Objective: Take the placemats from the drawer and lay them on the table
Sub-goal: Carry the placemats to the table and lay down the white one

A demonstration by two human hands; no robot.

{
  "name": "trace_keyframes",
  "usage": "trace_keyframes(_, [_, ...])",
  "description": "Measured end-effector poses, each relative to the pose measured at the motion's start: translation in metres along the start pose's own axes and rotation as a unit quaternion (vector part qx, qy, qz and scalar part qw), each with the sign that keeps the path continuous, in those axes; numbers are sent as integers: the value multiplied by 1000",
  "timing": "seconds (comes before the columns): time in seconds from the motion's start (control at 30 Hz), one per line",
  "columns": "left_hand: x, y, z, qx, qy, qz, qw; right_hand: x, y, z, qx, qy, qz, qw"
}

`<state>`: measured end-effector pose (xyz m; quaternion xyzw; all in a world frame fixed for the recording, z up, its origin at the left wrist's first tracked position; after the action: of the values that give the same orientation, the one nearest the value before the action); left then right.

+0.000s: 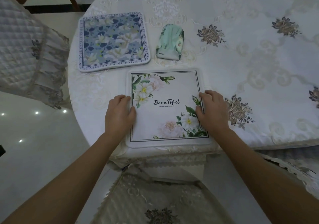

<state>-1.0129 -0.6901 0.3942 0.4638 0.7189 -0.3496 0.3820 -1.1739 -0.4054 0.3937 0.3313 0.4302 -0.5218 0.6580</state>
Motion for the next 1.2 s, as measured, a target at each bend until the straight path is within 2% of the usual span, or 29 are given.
trace_keyframes(0.23, [22, -51, -16, 135, -56, 21, 989, 29, -45, 61, -75, -22, 84, 993])
trace_keyframes(0.33, [34, -76, -27, 161, -65, 55, 983, 43, -57, 93, -114, -15, 116, 987])
trace_keyframes(0.43, [44, -94, -33, 163, -79, 92, 979, 57, -66, 111, -152, 10, 122, 981])
trace_keyframes(0.53, [47, -99, -31, 133, -100, 117, 979, 62, -68, 111, -154, 30, 114, 981])
trace_keyframes(0.63, [40, -98, -20, 104, -104, 117, 982, 53, -68, 95, -140, 38, 88, 986])
trace_keyframes(0.8, [32, -92, -6, 109, -89, 136, 981, 45, -66, 76, -99, 46, 94, 990])
trace_keyframes(0.9, [38, -96, -18, 101, -93, 140, 980, 51, -67, 91, -119, 40, 104, 987])
trace_keyframes(1.07, [50, -103, -39, 139, -94, 156, 973, 64, -67, 111, -167, 33, 137, 976])
trace_keyframes(1.2, [42, -97, -25, 106, -101, 141, 979, 56, -71, 96, -143, 46, 118, 982])
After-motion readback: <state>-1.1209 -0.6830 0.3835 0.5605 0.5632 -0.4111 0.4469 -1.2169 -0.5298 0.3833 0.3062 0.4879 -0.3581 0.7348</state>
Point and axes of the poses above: each hand's wrist, its own y-axis away from the middle knuckle, its own x-axis out of the palm, z = x × y, the point moved 4 cm from there along -y, towards the middle knuckle, and after that the axes turned 15 degrees about x, right-handed, at the moved point
